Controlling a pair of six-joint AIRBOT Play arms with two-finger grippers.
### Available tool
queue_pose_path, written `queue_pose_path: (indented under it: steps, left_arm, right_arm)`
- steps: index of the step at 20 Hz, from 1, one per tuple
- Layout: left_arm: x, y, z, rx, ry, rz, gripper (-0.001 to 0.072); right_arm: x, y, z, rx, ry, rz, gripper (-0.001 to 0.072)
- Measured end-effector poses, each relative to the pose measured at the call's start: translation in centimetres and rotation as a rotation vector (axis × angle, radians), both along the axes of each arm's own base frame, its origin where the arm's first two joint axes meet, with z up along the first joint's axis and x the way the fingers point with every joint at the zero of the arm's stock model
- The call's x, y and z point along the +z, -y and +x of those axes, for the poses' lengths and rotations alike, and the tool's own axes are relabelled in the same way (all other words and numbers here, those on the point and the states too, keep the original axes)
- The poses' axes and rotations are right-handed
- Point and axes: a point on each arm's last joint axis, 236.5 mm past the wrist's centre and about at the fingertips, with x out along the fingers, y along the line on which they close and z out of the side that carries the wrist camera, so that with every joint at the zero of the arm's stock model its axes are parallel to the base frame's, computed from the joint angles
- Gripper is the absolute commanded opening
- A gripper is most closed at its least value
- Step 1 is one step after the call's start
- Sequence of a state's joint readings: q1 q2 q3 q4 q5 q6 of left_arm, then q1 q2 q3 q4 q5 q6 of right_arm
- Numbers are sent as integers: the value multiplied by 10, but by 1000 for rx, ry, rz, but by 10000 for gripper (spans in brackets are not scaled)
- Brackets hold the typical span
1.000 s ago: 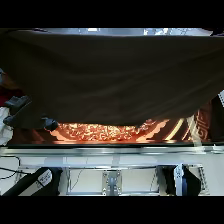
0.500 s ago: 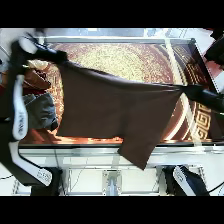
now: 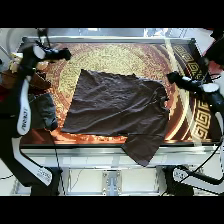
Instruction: Fold the shirts.
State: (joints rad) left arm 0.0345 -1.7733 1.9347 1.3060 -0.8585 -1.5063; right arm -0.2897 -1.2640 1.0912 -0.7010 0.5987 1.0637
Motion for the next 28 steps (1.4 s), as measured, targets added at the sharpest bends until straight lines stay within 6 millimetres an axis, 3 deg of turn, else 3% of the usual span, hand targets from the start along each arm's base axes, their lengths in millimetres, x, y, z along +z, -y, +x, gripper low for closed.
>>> queue_pose_path:
  steps: [2,3,5,6,8,9,12,14,17,22,23,24,26,28]
  left_arm:
    - [21,-39,-38,46,-67,2,701]
    - [19,-54,-63,64,-131,-1,695]
    - [0,-69,-114,91,-259,-33,556]
    - [-12,-67,-140,102,-306,-70,556]
    - [-47,-51,-190,126,-385,-169,557]
    - [-63,-41,-214,156,-401,-235,558]
    - [-119,-6,-292,249,-475,-423,560]
    - [-145,10,-328,302,-491,-515,560]
    - [-163,23,-354,368,-459,-618,560]
    - [-172,29,-366,429,-444,-694,560]
    - [-172,29,-366,438,-443,-708,561]
    - [-173,30,-368,445,-447,-714,561]
    - [-174,30,-368,459,-451,-730,561]
    - [-175,31,-369,480,-459,-750,561]
  right_arm:
    - [26,41,-23,-39,-25,-49,501]
    - [26,58,-44,-51,-77,-64,501]
    - [-1,88,-102,-83,-239,-48,501]
    - [-23,93,-132,-96,-326,-9,500]
    - [-72,89,-189,-114,-470,109,501]
    - [-92,77,-210,-114,-517,185,500]
    - [-146,36,-253,-119,-629,383,500]
    - [-168,8,-271,-94,-693,477,463]
    - [-185,-21,-278,-49,-744,522,434]
    - [-204,-48,-270,-11,-786,506,406]
    - [-207,-52,-267,-7,-789,507,298]
    - [-211,-55,-266,-3,-798,501,255]
    - [-216,-60,-265,4,-809,497,24]
    - [-217,-65,-263,19,-807,498,18]
